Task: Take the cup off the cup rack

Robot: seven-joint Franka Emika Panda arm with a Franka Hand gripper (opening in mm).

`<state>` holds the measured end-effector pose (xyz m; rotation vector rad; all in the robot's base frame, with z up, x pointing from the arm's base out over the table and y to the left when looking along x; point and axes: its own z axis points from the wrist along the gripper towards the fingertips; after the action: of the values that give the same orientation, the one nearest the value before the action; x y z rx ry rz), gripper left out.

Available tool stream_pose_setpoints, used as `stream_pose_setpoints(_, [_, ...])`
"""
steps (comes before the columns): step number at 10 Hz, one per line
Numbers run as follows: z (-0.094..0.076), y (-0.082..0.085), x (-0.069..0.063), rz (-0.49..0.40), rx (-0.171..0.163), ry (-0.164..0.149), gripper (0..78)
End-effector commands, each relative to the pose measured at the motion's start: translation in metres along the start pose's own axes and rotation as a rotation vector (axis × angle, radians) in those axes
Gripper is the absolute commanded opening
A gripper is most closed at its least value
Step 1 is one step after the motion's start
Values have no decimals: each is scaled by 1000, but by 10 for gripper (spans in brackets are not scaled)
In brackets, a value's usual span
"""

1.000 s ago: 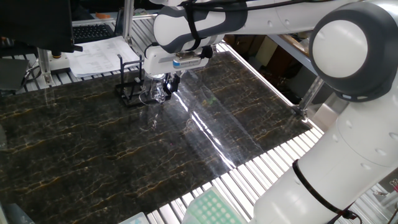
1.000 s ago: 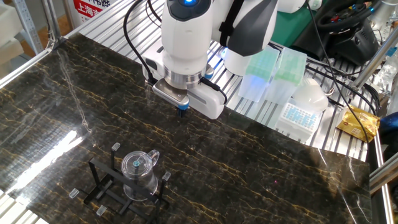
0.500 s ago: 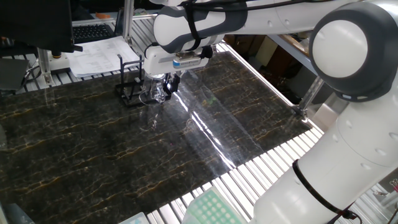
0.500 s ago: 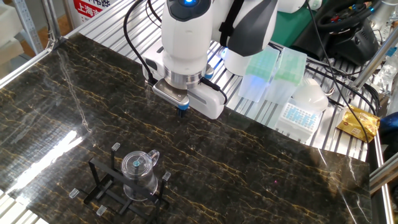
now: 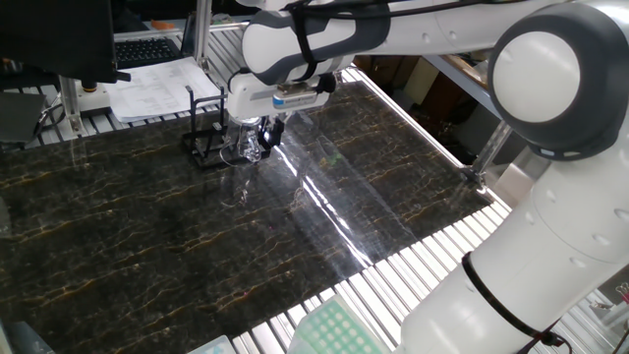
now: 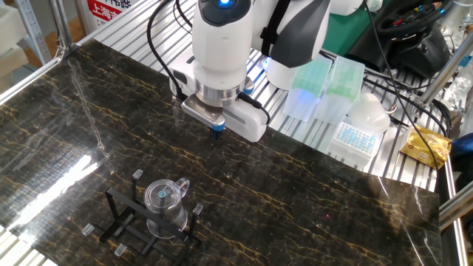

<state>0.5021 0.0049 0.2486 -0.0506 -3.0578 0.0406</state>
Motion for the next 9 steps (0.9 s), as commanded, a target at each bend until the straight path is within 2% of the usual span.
stream_pose_setpoints(1, [0, 0, -1, 1, 0, -3, 0])
stream_pose_setpoints(9, [7, 0, -4, 13, 3, -4, 0])
